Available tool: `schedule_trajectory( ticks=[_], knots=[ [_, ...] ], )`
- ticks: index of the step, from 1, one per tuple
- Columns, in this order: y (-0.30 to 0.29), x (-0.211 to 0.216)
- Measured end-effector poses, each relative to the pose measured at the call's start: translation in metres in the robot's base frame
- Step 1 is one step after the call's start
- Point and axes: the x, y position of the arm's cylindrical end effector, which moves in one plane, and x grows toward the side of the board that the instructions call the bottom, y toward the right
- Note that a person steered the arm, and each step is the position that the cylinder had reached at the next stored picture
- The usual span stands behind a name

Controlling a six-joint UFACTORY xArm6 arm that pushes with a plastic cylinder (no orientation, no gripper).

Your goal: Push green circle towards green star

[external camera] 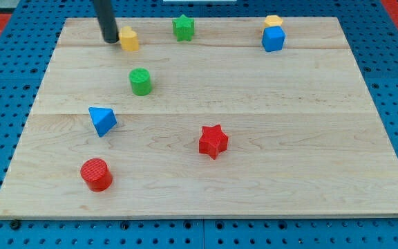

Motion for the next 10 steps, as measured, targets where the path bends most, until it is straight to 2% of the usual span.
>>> schedule_trajectory(
  ticks=[2, 3, 4, 5, 6, 7, 8, 9, 10],
  knots=[
    [0.098, -0.001],
    [0.074, 0.029],
    [0.096, 0.097],
    [0.086, 0.165],
    [0.047, 0.135],
    [0.046, 0.088],
    [0.051, 0.108],
    [0.019, 0.075],
    [0.018, 0.046]
  ],
)
